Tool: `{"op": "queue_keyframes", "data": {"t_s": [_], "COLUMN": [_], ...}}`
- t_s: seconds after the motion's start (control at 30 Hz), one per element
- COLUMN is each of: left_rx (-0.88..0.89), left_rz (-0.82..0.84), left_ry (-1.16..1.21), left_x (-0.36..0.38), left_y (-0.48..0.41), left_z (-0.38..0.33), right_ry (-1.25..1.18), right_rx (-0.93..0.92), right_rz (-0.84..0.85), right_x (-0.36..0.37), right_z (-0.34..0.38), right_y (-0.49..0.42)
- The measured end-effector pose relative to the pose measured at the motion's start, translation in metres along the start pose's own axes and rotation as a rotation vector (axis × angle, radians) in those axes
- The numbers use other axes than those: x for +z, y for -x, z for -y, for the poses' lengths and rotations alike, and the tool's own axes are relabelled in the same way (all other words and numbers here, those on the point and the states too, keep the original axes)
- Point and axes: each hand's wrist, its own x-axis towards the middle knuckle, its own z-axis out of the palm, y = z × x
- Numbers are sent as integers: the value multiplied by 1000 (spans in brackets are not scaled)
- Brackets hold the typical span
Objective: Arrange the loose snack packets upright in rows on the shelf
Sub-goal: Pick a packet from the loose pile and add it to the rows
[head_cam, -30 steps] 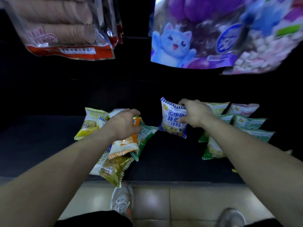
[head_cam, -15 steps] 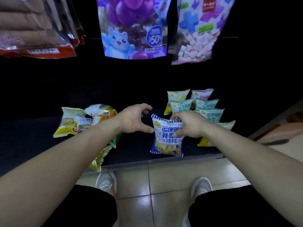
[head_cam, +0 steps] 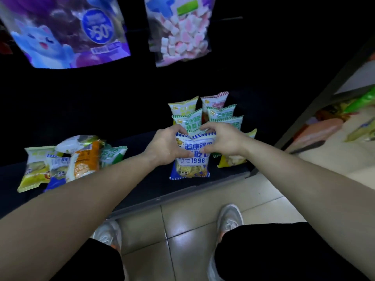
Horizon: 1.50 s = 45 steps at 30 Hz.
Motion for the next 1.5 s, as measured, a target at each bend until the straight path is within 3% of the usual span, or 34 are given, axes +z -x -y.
{"op": "queue_keyframes", "data": {"t_s": [0.2, 0.57, 0.7, 0.87, 1.2, 1.5], "left_rx": [-146, -317, -282, -176, -133, -93], "left_rz": [-70, -127, -127, -88, -232, -237], "left_ry": [19, 161, 132, -153, -144, -423], "left_x": [52, 126, 135, 135, 152, 151], "left_y": [-24, -39, -45, -56, -50, -52], "left_z": [8, 40, 48, 43, 39, 32], "right_ry": [80, 158, 169, 196, 188, 171], "right_rx": [205, 192, 196, 199, 199, 211], "right_rz": [-50, 42, 53, 94, 106, 139], "right_x": [-23, -21, -20, -18, -18, -17], "right_z": [-72, -106, -104, -99, -96, -96], "right_y": [0, -5, -7, -10, -10, -10]}}
